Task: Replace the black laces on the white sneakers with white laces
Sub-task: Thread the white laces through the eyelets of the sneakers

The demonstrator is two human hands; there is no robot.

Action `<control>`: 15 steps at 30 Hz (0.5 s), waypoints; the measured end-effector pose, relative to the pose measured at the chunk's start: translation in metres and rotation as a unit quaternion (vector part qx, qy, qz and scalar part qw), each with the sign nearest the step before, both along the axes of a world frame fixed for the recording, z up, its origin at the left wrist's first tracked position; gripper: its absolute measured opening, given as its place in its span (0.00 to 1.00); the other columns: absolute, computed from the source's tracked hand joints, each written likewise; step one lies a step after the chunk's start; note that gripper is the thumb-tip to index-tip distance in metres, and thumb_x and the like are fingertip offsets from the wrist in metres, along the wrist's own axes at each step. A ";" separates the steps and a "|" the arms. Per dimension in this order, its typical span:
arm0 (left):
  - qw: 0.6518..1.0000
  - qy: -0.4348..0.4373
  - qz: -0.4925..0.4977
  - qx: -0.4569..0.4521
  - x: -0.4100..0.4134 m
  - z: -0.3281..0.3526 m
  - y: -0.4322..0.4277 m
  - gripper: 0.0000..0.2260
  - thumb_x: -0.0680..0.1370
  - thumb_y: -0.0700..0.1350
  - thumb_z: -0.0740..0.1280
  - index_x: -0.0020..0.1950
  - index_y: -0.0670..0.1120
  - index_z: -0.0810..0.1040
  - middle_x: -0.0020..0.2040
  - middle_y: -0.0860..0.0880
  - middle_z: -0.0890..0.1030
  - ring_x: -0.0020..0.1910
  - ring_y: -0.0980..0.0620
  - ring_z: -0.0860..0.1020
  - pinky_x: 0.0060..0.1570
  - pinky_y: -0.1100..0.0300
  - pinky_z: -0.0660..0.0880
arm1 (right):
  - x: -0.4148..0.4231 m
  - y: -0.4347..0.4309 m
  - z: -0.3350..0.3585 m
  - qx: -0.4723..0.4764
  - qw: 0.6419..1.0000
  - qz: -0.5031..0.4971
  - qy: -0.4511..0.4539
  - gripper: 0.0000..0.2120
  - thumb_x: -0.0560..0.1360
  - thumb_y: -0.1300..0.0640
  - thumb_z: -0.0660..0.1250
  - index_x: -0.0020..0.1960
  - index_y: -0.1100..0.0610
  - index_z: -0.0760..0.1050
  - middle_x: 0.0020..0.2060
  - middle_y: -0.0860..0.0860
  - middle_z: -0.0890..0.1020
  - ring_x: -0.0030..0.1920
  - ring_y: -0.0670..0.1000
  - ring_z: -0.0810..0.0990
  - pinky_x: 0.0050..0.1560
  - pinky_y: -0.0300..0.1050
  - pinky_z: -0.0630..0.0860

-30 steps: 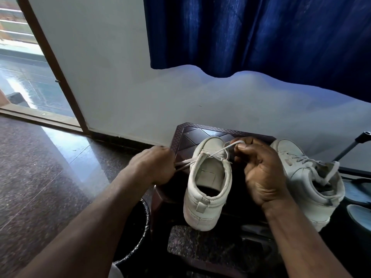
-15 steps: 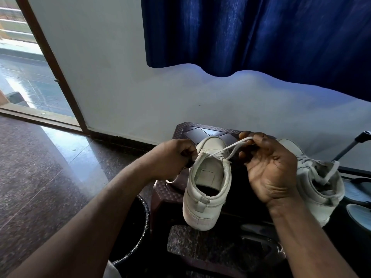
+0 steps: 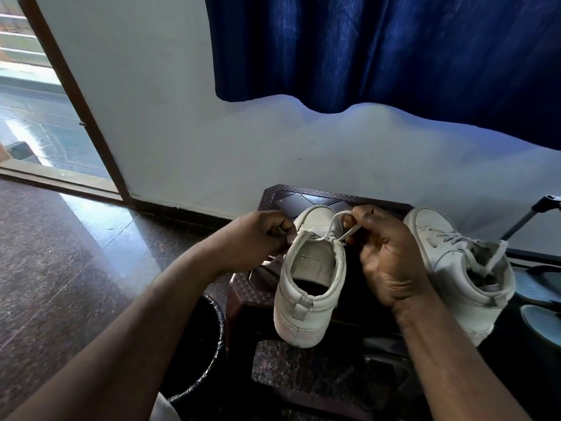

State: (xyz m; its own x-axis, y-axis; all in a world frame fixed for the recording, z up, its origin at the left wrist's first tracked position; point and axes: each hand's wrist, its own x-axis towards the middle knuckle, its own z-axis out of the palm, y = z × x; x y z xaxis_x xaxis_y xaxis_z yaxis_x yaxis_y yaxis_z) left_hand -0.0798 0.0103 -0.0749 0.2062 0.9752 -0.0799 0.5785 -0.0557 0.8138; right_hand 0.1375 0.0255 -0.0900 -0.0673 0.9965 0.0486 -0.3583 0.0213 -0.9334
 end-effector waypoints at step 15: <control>0.994 0.064 0.012 -0.085 -0.031 -0.007 0.004 0.08 0.80 0.42 0.73 0.40 0.49 0.82 0.37 0.52 0.83 0.35 0.55 0.79 0.35 0.69 0.74 | 0.002 0.002 -0.007 -0.025 0.999 0.033 0.000 0.11 0.72 0.53 0.72 0.42 0.62 0.79 0.38 0.59 0.80 0.37 0.52 0.77 0.40 0.41 0.77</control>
